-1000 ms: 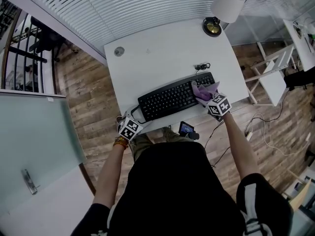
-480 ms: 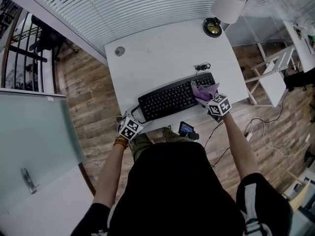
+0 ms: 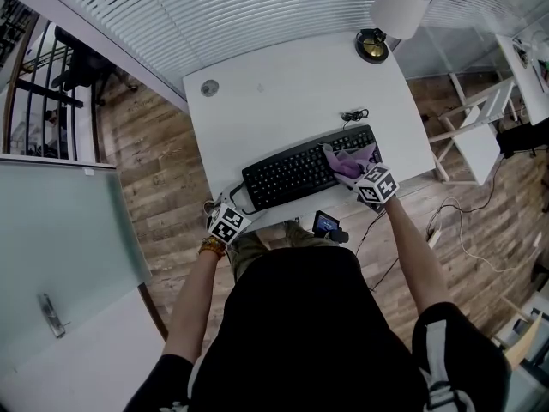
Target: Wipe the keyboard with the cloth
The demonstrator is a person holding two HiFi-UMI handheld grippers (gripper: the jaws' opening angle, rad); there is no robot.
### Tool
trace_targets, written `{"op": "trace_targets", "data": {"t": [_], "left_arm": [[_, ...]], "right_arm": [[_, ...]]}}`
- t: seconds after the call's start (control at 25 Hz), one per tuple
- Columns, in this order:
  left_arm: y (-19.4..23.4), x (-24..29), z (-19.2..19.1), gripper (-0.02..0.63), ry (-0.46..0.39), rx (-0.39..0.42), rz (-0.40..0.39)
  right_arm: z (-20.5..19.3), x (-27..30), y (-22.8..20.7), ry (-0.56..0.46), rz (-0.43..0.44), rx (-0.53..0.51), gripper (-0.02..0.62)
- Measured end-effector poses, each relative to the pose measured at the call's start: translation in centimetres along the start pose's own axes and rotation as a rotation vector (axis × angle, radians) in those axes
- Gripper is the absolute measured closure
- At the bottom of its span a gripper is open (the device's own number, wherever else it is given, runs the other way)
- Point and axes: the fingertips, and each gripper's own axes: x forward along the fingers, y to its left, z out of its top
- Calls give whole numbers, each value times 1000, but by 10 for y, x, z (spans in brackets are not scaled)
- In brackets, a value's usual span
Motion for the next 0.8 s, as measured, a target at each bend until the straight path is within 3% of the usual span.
{"op": "trace_targets", "data": {"t": [0.8], "left_arm": [[0, 1, -2, 158, 2, 0, 9]], "right_arm": [[21, 59, 81, 82, 174, -90, 495]]}}
